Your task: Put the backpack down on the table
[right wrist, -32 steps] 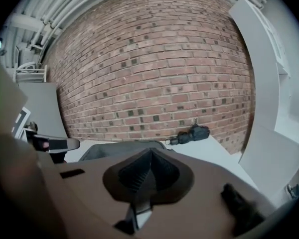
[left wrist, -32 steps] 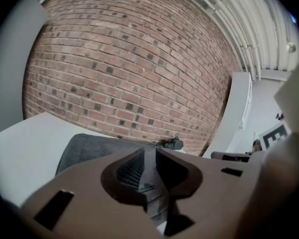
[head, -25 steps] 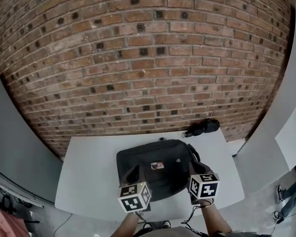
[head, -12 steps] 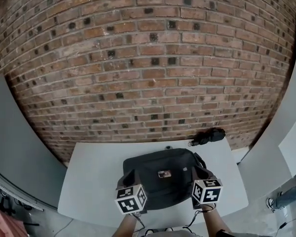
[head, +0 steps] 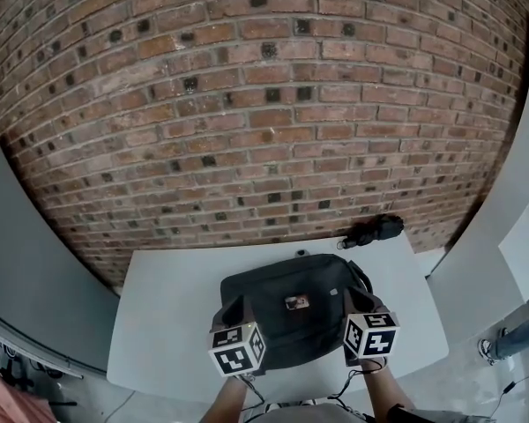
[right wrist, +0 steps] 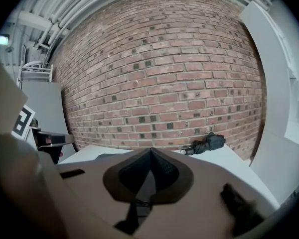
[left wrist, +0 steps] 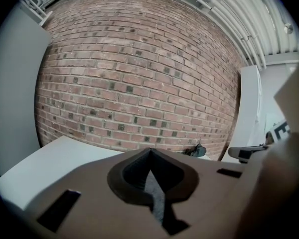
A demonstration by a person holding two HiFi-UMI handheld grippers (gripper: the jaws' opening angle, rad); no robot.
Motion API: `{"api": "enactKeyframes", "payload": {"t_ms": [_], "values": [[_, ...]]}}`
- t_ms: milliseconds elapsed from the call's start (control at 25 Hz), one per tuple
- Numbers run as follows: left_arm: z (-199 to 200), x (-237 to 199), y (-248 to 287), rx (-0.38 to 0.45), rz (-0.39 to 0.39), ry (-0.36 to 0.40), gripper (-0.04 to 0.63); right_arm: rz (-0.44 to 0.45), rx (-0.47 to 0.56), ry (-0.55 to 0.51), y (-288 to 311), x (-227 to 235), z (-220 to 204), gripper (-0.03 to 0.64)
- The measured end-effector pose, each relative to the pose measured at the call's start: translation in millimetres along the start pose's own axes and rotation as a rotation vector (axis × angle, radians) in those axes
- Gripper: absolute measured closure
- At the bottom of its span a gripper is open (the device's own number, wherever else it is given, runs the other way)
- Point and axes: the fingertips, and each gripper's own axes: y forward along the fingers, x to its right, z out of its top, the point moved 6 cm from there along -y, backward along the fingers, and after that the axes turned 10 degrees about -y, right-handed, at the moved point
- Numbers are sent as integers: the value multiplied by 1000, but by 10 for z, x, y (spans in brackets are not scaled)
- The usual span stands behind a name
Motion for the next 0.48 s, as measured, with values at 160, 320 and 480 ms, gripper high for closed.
{"api": "enactKeyframes", "payload": {"t_ms": [160, 320, 480], "values": [[-16, -13, 40, -12, -3, -2, 583, -2, -3, 2, 25, -9, -1, 588], [-36, -47, 83, -24, -3, -8, 583, -7, -8, 1, 48, -14, -13, 588], [-82, -71, 116, -35, -6, -9, 583, -16, -12, 3, 50, -5, -49, 588]]}}
